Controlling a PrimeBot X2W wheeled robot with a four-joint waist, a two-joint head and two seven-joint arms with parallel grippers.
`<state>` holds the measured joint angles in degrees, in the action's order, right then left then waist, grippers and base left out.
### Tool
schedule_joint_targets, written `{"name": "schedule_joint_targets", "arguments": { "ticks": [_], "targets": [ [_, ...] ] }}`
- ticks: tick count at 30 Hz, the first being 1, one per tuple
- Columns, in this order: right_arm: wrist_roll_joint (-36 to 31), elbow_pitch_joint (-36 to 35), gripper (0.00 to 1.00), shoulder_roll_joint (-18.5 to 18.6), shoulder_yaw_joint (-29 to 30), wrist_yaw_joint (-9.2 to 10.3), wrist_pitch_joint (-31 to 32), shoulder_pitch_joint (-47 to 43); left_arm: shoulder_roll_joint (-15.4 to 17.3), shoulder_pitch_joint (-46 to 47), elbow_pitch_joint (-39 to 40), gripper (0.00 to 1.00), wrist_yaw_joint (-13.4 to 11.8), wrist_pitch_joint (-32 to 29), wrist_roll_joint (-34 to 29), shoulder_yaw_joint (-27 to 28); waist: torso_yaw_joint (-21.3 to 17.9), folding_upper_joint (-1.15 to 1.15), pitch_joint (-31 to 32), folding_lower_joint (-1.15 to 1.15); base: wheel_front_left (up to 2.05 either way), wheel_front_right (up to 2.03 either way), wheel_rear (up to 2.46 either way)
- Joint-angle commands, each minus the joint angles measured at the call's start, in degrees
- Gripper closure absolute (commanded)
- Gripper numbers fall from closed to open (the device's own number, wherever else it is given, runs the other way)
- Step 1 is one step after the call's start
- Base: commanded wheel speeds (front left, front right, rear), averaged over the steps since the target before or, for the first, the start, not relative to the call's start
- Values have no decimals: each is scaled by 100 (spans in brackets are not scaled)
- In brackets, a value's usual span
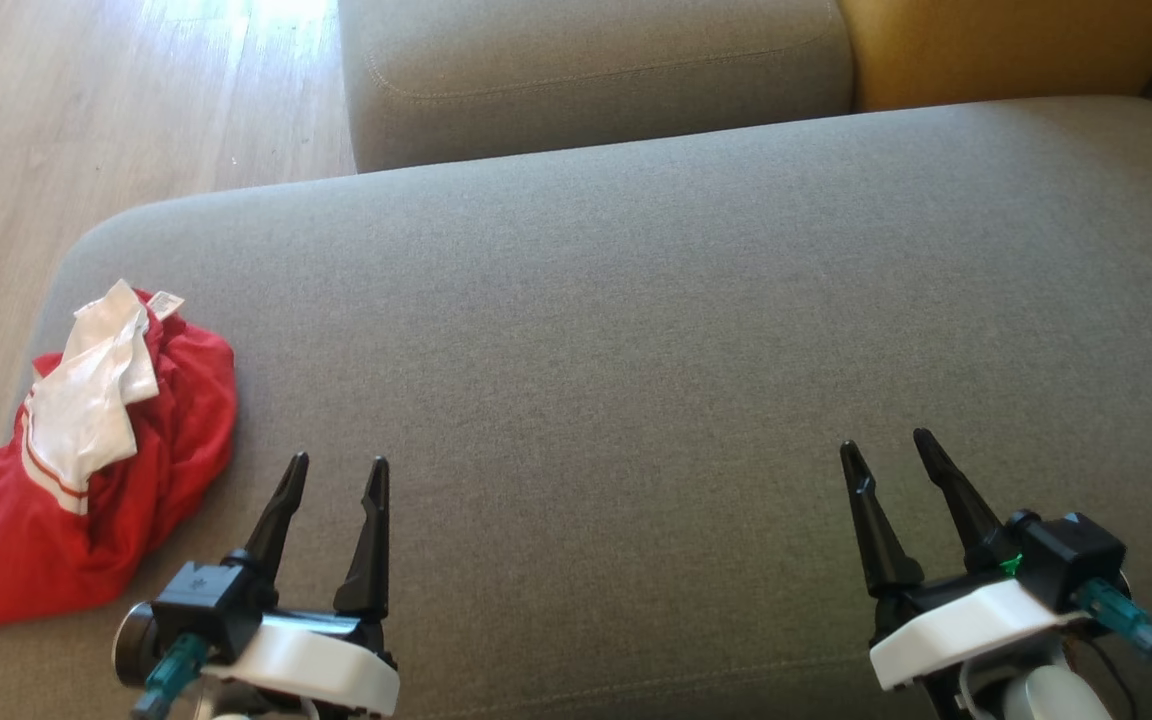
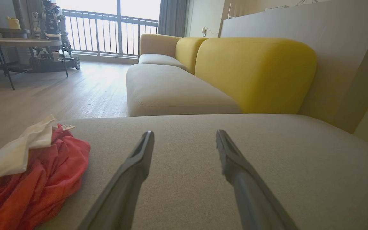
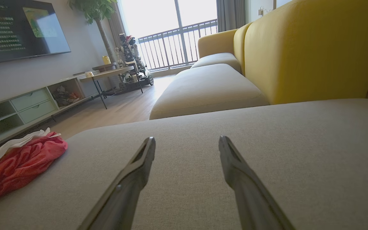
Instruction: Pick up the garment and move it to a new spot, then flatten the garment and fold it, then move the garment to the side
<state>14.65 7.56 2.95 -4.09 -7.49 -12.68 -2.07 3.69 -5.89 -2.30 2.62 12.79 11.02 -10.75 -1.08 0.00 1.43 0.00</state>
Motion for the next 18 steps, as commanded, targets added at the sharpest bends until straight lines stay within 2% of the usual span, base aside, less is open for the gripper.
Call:
{"name": "schedule_joint_targets", "arguments": {
  "ticks": [1, 10, 18],
  "targets": [
    [-235, -238, 0, -2, -134, 0, -98, 109, -6, 127, 194, 0, 44, 85, -182, 119, 2, 0, 3, 0, 0, 0, 0],
    [-842, -293, 0, -7, -198, 0, -231, 103, -59, 104, 221, 0, 128, 220, -650, 193, 12, 0, 5, 0, 0, 0, 0],
    [-893, -250, 0, -7, -200, 0, -231, 114, -76, 117, 135, 0, 300, 220, -435, 247, 17, 0, -2, 0, 0, 0, 0]
  ]
}}
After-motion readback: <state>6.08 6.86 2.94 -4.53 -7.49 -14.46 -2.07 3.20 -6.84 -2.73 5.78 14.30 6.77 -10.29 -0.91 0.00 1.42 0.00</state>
